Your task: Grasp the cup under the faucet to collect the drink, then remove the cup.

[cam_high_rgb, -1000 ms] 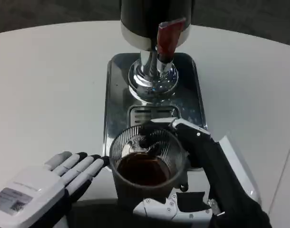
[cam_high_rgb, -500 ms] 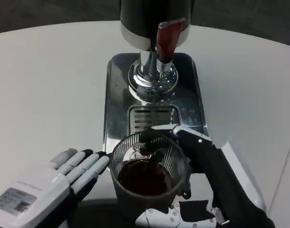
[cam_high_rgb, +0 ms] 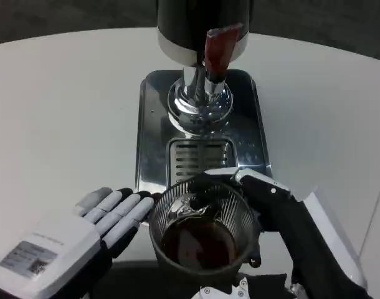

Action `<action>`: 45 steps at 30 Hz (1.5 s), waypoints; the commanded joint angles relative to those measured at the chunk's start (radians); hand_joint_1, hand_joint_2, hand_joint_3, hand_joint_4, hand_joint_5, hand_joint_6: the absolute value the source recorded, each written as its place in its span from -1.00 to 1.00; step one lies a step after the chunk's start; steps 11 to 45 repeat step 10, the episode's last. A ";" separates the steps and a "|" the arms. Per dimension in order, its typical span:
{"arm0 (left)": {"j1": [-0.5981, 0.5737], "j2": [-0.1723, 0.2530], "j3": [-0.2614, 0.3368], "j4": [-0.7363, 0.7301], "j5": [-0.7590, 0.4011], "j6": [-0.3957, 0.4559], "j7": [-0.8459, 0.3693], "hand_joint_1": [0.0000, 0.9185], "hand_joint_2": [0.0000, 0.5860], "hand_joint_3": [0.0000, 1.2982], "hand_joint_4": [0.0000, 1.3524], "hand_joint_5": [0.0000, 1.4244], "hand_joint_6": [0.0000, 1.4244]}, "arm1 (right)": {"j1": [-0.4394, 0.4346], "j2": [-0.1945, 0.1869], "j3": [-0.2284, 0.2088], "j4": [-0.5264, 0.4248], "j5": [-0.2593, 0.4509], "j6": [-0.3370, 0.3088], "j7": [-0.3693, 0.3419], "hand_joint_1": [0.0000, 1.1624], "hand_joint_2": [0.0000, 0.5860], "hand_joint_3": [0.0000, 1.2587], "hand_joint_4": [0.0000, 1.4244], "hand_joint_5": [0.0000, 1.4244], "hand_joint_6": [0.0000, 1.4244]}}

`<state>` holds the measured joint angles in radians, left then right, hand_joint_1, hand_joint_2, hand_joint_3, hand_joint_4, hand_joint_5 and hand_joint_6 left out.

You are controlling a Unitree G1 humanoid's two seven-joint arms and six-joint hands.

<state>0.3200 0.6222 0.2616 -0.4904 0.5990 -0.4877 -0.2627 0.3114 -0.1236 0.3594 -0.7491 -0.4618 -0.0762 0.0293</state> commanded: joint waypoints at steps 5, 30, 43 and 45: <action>0.017 -0.006 -0.005 -0.016 0.007 0.010 0.001 -1.00 -0.85 -1.00 -1.00 -1.00 -1.00 | 0.016 0.016 0.005 -0.037 0.024 -0.032 -0.006 1.00 -0.66 0.16 0.30 0.31 0.80; 0.011 -0.013 -0.004 -0.014 -0.002 0.012 0.007 -1.00 -0.85 -1.00 -1.00 -1.00 -1.00 | 0.012 0.023 0.005 -0.036 0.022 -0.028 -0.008 1.00 -0.66 0.16 0.30 0.31 0.80; 0.011 -0.013 -0.004 -0.014 -0.002 0.012 0.007 -1.00 -0.85 -1.00 -1.00 -1.00 -1.00 | 0.012 0.023 0.005 -0.036 0.022 -0.028 -0.008 1.00 -0.66 0.16 0.30 0.31 0.80; 0.011 -0.013 -0.004 -0.014 -0.002 0.012 0.007 -1.00 -0.85 -1.00 -1.00 -1.00 -1.00 | 0.012 0.023 0.005 -0.036 0.022 -0.028 -0.008 1.00 -0.66 0.16 0.30 0.31 0.80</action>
